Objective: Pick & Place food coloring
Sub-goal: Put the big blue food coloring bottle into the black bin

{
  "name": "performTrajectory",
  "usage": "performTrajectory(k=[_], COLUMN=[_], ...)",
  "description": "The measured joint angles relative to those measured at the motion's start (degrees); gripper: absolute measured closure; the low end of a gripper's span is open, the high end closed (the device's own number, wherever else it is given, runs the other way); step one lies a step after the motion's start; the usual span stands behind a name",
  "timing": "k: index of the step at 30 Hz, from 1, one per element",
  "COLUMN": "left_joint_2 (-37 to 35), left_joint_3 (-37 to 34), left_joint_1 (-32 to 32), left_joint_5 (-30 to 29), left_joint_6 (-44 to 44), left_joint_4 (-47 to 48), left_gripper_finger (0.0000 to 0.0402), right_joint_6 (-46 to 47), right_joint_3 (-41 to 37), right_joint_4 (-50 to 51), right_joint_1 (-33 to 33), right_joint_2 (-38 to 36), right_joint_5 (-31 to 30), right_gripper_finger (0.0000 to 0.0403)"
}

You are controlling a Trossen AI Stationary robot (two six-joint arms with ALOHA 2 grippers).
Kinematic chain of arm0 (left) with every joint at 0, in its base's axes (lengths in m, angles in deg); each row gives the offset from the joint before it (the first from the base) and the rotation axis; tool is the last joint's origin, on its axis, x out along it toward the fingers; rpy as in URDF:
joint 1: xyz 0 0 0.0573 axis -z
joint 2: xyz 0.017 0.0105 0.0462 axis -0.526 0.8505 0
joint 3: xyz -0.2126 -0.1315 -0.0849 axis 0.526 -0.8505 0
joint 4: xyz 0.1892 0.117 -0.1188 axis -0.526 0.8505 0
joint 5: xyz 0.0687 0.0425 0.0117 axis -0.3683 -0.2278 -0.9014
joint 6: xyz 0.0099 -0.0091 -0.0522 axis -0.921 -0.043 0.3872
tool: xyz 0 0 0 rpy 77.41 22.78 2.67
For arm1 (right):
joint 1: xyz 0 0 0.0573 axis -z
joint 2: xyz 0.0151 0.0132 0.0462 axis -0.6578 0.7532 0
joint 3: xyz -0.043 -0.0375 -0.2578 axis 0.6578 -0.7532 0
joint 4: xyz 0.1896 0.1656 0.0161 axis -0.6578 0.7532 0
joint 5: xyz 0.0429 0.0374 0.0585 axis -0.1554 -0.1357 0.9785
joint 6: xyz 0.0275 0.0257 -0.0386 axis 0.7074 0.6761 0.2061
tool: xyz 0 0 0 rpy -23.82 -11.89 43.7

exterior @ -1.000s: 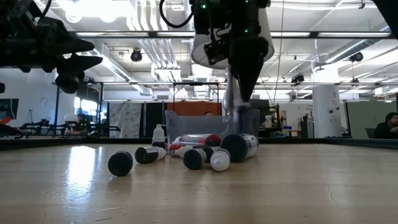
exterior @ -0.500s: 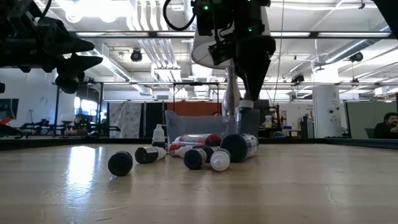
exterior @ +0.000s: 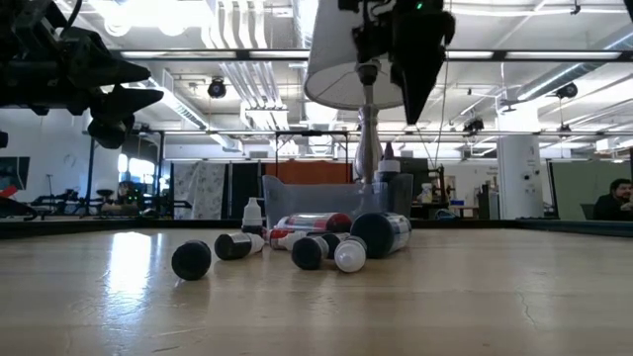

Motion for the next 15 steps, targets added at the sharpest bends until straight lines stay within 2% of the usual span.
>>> performTrajectory(k=[2, 6, 8, 12, 15], left_joint_2=[0.00, -0.01, -0.01, 0.00, 0.00], left_joint_3=[-0.02, -0.01, 0.00, 0.00, -0.02], left_joint_1=[0.00, 0.00, 0.00, 0.00, 0.00], left_joint_5=[0.00, 0.00, 0.00, 0.00, 0.00], left_joint_6=[0.00, 0.00, 0.00, 0.02, 0.00], left_joint_4=[0.00, 0.00, 0.01, 0.02, 0.02], left_gripper_finger=[0.0266, 0.0266, 0.0266, 0.0266, 0.0266], right_joint_6=[2.31, 9.41, 9.97, 2.83, -6.97], right_joint_3=[-0.72, -4.26, -7.33, -14.15, -18.11], right_joint_4=[0.40, 1.44, 0.70, -5.94, -10.20], right_joint_1=[-0.34, -0.68, -1.80, -7.11, -11.11], right_joint_2=[-1.58, -3.97, -4.88, -5.56, -5.36], right_joint_5=[1.81, 11.02, 13.87, 12.94, 12.47], right_gripper_finger=[0.0191, 0.0191, 0.0191, 0.0191, 0.0191])
